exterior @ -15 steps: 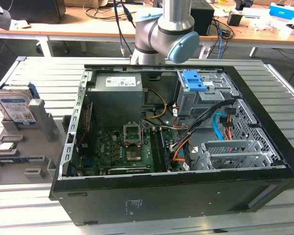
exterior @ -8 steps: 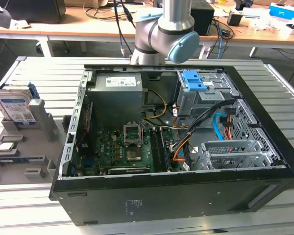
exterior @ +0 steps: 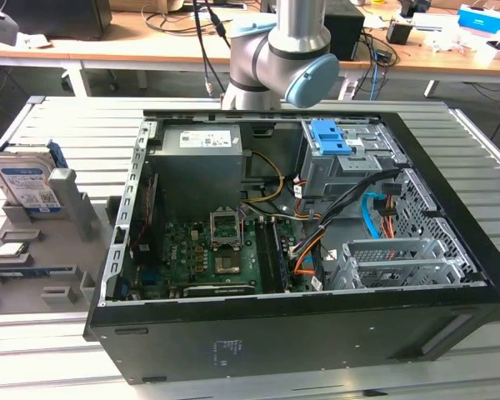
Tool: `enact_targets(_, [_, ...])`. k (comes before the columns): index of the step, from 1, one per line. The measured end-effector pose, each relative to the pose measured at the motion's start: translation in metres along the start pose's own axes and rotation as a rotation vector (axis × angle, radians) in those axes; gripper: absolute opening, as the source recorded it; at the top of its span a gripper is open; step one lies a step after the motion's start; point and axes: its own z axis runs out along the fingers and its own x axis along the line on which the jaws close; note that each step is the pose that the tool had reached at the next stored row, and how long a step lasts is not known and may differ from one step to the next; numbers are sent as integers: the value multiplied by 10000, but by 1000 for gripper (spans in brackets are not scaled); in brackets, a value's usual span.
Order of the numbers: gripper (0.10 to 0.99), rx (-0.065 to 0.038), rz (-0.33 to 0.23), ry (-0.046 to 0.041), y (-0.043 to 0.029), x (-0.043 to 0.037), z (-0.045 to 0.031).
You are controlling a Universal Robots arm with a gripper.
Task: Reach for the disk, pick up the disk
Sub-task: 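Pick up the disk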
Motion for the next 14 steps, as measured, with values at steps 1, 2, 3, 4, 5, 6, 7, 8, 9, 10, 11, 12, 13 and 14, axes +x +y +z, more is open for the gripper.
enact_targets(1, [106,0,-70,3,0,0,0])
enact_targets(2, [106,-1,-167,7,0,0,0])
enact_targets(3, [106,0,-211,8,0,0,0])
enact_targets(4, [106,0,-219,8,0,0,0])
enact_targets(5, [106,0,-224,9,0,0,0])
enact_targets(6, [106,0,-229,9,0,0,0])
enact_targets(7, [106,0,-235,9,0,0,0])
enact_targets(8, [106,0,-213,13,0,0,0])
enact_targets(9, [106,-1,-75,8,0,0,0])
enact_targets(10, [106,-1,248,-4,0,-1,1])
enact_targets(11, [106,-2,586,-17,0,0,2])
enact_targets(12, [106,-1,773,-24,0,0,3])
enact_targets(13, [106,-2,930,-30,0,-1,3])
enact_targets(14, [106,-2,1307,-45,0,0,5])
